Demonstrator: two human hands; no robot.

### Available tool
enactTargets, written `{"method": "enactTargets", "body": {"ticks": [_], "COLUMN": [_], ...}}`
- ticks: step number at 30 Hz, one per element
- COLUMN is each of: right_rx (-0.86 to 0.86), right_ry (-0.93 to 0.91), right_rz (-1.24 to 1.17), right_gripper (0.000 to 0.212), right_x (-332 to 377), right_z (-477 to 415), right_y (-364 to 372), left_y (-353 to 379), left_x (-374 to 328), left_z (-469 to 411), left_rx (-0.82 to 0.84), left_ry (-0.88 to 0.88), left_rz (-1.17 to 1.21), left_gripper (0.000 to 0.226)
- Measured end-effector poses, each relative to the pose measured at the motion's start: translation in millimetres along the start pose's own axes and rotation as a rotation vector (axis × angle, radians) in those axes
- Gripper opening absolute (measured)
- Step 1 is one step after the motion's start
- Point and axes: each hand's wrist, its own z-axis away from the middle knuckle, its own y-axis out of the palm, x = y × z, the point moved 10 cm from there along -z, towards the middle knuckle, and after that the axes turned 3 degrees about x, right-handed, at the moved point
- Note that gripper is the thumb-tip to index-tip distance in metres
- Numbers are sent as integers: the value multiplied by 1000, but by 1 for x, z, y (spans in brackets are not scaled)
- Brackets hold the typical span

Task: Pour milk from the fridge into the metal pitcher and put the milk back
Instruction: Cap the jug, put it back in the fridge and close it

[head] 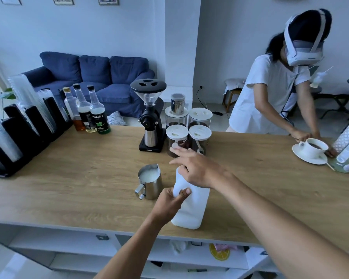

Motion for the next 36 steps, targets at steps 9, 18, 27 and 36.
{"method": "enactTargets", "body": {"ticks": [9,18,27,36], "right_rx": [-543,-607,-616,-769], "right_ry": [258,273,320,606], "right_rz": [-74,-315,-429,-301], "right_gripper": [32,21,26,15], "right_x": [-11,-20,-23,-18], "right_z": [17,23,31,51], "right_y": [-18,-16,-9,-9], "left_y": [-3,-1,-3,-6], "left_x": [-4,-7,-9,-9], "left_z": [5,8,5,2], "left_rx": [-114,-88,13,187], "left_ry": [24,10,-25,60], "left_rz": [-61,-109,-88,-98], "left_gripper": [53,61,73,62]}}
